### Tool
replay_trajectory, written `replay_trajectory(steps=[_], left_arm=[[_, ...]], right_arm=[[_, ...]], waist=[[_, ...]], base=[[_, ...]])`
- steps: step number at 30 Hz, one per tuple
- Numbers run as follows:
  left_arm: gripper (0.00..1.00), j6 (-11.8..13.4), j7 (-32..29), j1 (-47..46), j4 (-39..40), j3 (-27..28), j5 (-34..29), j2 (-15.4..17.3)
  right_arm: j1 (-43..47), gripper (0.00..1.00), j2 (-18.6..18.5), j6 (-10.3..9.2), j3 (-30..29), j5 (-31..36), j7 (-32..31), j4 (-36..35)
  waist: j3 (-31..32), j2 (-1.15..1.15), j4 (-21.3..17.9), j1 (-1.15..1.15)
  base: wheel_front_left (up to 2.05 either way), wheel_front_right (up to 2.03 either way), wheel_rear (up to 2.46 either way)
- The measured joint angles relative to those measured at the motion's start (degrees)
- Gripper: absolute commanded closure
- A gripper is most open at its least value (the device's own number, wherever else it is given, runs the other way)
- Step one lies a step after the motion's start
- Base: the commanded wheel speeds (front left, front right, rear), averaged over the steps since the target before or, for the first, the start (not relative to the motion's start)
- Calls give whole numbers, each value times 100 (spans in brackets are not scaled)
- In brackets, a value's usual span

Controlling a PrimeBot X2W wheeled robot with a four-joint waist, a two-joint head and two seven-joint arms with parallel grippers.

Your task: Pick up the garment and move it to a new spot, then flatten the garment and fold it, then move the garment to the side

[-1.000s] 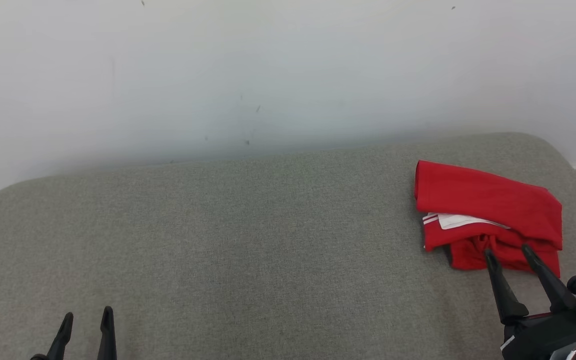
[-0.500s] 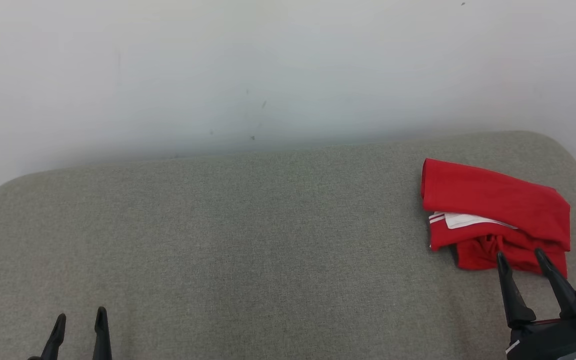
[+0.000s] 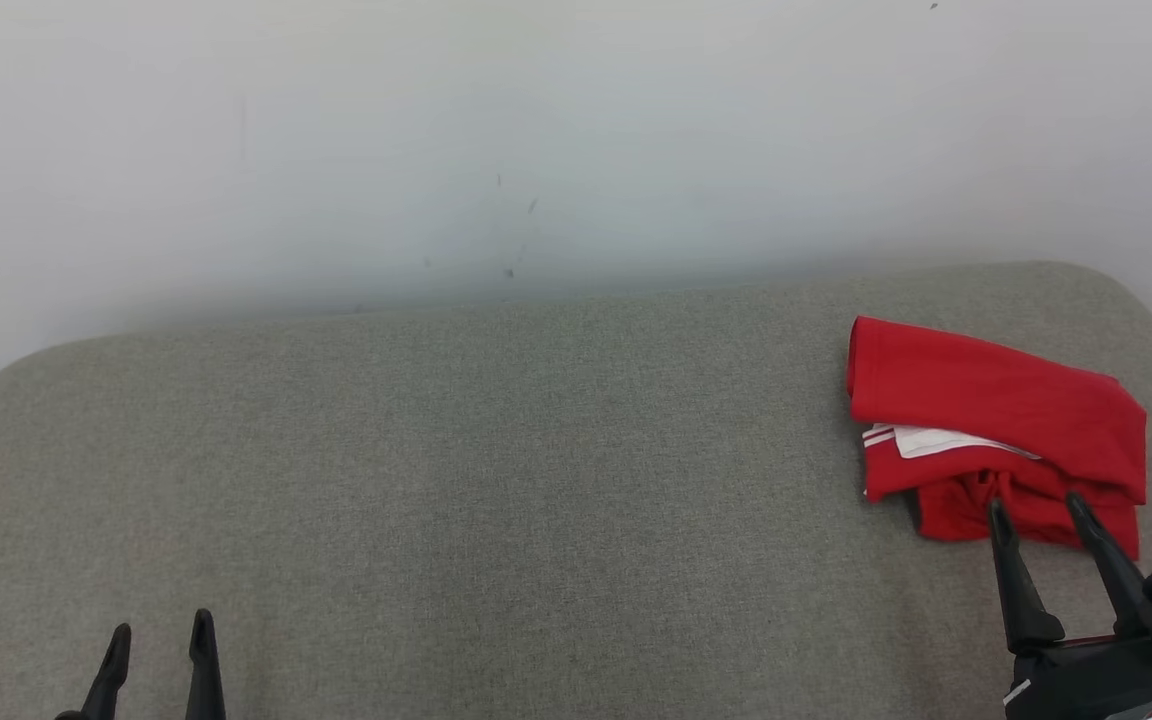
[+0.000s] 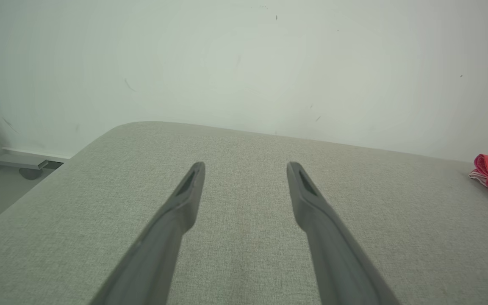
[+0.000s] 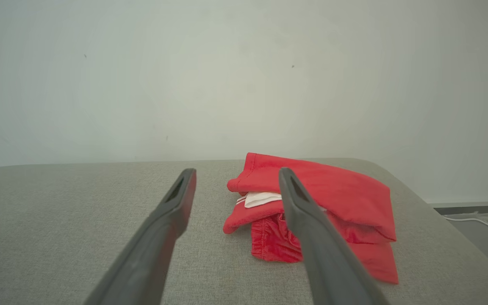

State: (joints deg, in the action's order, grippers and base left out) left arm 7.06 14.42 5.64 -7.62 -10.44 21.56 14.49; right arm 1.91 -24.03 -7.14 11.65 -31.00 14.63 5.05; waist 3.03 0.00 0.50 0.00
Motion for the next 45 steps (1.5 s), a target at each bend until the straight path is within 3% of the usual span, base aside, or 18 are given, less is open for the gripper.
replay_trajectory(steps=[6,7,17,45], left_arm=[[0,0,0,0,32,10,-42,-15],[100,0,0,0,32,10,-42,-15],[100,-58,-118,99,-261,29,165,-224],[100,-464,-779,-160,-474,503,2326,-536]], right_arm=[[4,0,44,0,-40,79,0,-10],[4,100,44,0,-40,79,0,-10],[218,100,364,58,-10,-98,-108,263],[-25,100,915,452,-626,-1952,-768,561]], waist=[[3,0,8,0],[3,0,8,0],[-12,0,7,0],[-108,0,-11,0]], base=[[0,0,0],[0,0,0],[0,0,0],[0,0,0]])
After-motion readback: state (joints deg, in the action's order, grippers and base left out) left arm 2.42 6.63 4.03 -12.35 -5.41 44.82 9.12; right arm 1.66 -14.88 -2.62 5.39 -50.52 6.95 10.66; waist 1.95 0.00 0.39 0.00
